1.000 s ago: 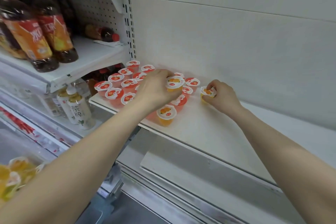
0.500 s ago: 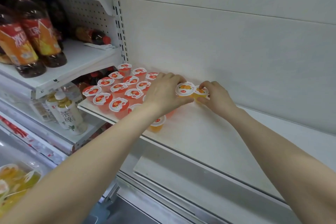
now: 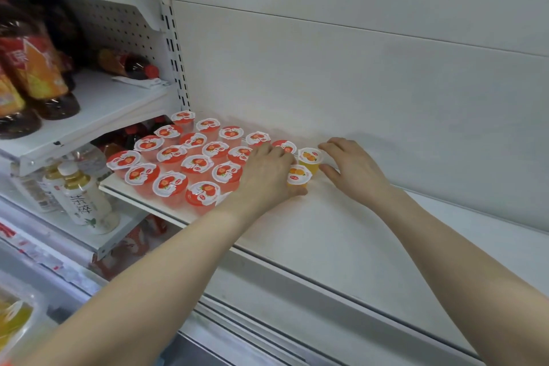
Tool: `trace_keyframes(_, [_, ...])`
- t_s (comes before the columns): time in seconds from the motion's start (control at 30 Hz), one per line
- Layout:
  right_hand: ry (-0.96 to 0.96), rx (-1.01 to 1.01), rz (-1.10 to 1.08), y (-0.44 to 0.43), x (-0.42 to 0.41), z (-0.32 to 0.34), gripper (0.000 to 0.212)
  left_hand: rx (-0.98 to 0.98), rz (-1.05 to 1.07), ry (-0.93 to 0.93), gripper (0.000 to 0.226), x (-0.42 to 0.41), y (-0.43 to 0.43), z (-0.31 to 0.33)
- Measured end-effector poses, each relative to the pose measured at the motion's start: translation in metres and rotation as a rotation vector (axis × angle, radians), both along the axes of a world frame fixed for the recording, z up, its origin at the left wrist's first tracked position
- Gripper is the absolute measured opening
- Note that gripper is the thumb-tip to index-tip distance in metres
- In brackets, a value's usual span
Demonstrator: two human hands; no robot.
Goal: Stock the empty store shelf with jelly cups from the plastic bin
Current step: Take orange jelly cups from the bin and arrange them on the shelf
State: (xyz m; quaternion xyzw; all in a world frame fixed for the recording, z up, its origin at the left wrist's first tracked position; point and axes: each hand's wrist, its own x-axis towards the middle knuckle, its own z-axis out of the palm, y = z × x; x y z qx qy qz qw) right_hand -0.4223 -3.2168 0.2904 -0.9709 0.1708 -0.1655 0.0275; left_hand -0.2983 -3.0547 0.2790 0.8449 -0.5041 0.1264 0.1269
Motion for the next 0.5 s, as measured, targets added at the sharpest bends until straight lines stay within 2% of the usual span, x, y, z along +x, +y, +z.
trace_keyframes(0.5, [0.022,-0.071,-0.051,0.012,-0.006,0.009,0.045,0.079,0.016,-0.068,0.073,-0.009,-0.003,0.001])
